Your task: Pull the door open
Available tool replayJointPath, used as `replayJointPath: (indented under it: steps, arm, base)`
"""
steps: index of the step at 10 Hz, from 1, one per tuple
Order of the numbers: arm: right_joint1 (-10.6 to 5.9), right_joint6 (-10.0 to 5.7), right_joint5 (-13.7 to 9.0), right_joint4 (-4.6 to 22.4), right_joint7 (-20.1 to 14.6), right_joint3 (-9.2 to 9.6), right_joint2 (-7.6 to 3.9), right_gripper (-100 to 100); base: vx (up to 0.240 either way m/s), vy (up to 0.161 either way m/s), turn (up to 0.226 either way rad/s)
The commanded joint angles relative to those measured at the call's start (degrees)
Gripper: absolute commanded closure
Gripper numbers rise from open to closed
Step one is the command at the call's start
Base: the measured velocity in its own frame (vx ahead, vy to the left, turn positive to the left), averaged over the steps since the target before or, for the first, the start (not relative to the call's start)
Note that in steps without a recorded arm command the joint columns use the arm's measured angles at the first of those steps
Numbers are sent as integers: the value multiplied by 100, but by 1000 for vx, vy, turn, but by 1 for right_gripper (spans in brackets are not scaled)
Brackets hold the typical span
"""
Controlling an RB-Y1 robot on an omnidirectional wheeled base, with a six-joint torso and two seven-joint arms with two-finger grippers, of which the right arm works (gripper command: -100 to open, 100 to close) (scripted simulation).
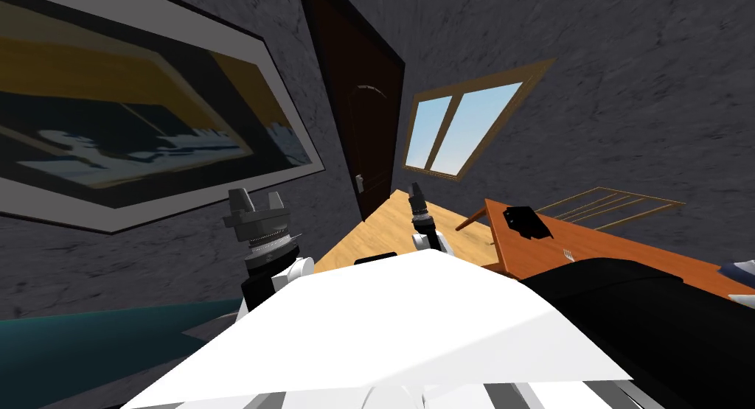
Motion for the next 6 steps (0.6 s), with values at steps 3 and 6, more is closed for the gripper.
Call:
replayJointPath:
  steps: [3,6]
  arm:
    - [-126,32,437,313,240,-50,-35,-100]
    - [-233,66,833,582,455,-84,-49,-100]
  base:
    - [92,-23,94]
    - [104,-31,93]
